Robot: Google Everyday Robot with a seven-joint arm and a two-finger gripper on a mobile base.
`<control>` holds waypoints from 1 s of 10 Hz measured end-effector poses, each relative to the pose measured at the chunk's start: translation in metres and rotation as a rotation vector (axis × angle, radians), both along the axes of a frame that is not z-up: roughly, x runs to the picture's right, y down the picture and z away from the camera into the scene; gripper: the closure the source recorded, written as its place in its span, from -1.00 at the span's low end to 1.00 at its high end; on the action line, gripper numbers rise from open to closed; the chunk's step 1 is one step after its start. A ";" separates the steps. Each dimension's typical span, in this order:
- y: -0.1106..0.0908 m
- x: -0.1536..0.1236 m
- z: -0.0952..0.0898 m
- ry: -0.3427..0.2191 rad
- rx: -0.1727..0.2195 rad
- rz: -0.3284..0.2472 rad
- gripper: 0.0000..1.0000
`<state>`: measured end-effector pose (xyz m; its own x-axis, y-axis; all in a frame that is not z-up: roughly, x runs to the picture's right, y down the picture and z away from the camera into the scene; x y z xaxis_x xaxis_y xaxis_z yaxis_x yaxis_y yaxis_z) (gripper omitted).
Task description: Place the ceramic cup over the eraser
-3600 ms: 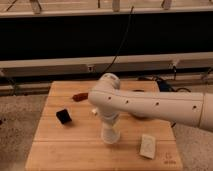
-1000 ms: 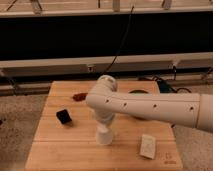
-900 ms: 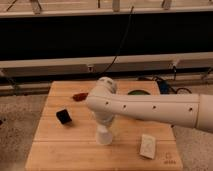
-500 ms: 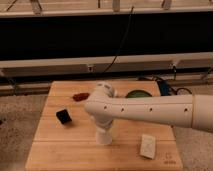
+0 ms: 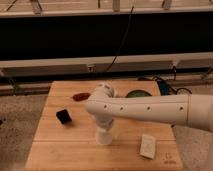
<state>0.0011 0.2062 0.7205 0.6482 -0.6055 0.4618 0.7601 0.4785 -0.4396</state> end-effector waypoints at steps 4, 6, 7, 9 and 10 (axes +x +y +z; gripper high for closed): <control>0.005 0.002 0.007 -0.006 -0.031 0.000 -0.15; 0.006 0.001 0.009 -0.010 -0.046 -0.001 0.25; 0.007 0.001 0.009 -0.013 -0.051 0.000 0.45; 0.006 0.001 0.009 -0.019 -0.062 0.004 0.85; 0.005 0.000 0.008 -0.022 -0.067 0.006 0.96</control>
<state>0.0011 0.2116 0.7289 0.6410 -0.5687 0.5154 0.7671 0.4531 -0.4542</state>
